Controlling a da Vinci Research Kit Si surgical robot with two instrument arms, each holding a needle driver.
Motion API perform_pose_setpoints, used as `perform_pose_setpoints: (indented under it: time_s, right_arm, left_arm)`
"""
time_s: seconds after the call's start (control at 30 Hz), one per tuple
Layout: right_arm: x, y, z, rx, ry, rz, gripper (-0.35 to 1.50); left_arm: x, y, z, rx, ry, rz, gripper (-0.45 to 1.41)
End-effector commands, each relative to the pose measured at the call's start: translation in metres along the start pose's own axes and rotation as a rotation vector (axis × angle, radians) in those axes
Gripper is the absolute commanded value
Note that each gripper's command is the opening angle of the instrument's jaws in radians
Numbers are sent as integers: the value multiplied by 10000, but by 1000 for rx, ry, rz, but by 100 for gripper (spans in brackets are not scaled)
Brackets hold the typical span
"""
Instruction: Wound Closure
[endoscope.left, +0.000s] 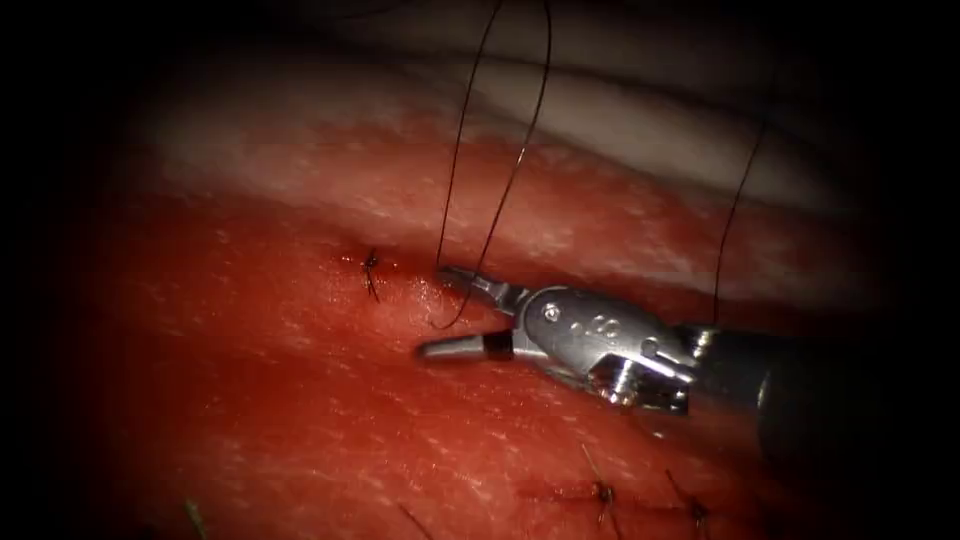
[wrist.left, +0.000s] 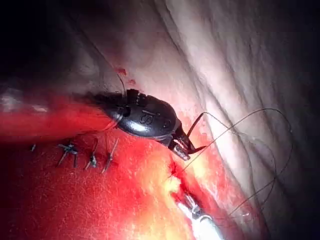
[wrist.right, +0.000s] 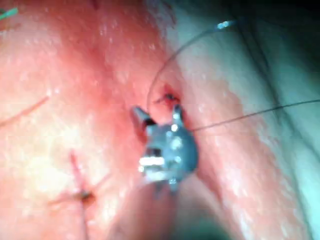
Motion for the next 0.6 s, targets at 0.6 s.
perform_pose_setpoints:
  time_s: [0.6]
  right_arm:
    - [64, -108, -39, 93, -37, 97, -35]
  left_arm:
    - [-23, -2, 17, 13, -3, -17, -35]
